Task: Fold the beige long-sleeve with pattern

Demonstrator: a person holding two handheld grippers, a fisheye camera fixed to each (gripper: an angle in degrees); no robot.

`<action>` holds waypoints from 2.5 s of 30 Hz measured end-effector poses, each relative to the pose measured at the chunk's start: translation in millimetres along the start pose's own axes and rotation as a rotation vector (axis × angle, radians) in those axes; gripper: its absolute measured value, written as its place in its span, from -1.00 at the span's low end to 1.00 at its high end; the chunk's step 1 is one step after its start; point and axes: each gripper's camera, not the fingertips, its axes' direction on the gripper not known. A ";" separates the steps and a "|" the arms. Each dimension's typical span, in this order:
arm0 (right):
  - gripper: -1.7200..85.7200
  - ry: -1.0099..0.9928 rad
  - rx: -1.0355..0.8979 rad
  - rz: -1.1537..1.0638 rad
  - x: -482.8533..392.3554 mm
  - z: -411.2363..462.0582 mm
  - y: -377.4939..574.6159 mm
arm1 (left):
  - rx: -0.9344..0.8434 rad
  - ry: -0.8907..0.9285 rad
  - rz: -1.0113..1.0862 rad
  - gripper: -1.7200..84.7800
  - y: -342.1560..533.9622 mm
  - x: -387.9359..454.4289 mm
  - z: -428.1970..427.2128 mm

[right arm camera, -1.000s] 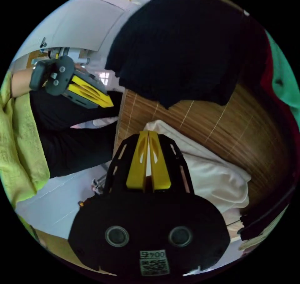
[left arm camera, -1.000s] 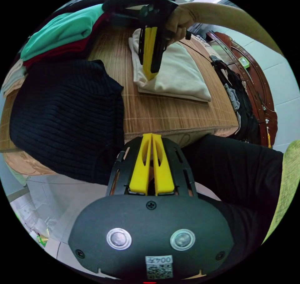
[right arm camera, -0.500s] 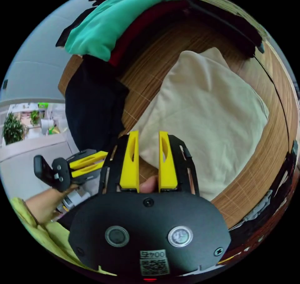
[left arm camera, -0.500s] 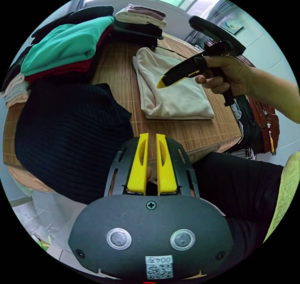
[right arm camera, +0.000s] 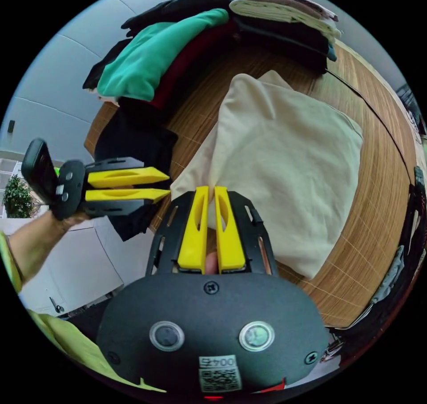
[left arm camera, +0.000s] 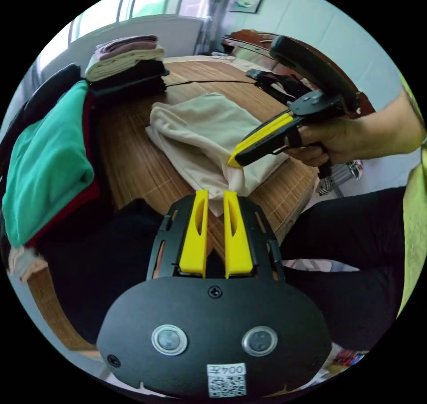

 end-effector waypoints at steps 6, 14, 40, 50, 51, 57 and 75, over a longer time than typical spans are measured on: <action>-0.90 -0.014 0.055 -0.042 -3.7 -3.3 20.3 | -0.125 0.292 0.244 -0.87 -88.5 -47.0 -67.3; -0.90 0.007 0.072 -0.085 -15.0 1.5 40.7 | -0.372 0.516 0.408 -0.83 -196.3 -57.3 -104.8; -0.98 0.209 -0.003 0.250 54.7 21.5 82.2 | 0.002 0.529 -0.753 -0.94 -230.9 40.3 -221.6; -0.96 0.140 0.024 0.238 48.4 20.9 79.2 | 0.133 0.250 -0.874 -0.96 -256.7 217.4 -262.7; -0.96 0.100 0.058 0.236 46.0 15.3 75.5 | 0.151 0.250 -0.826 -0.96 -274.3 233.0 -264.5; -0.80 0.116 0.217 -0.100 16.5 -10.9 -8.7 | -0.055 -0.027 -0.310 -0.96 -417.7 412.6 -148.5; -0.93 0.044 -0.095 -0.542 -19.0 48.3 -203.2 | 0.063 -0.028 -0.532 -0.96 -289.9 468.5 -25.4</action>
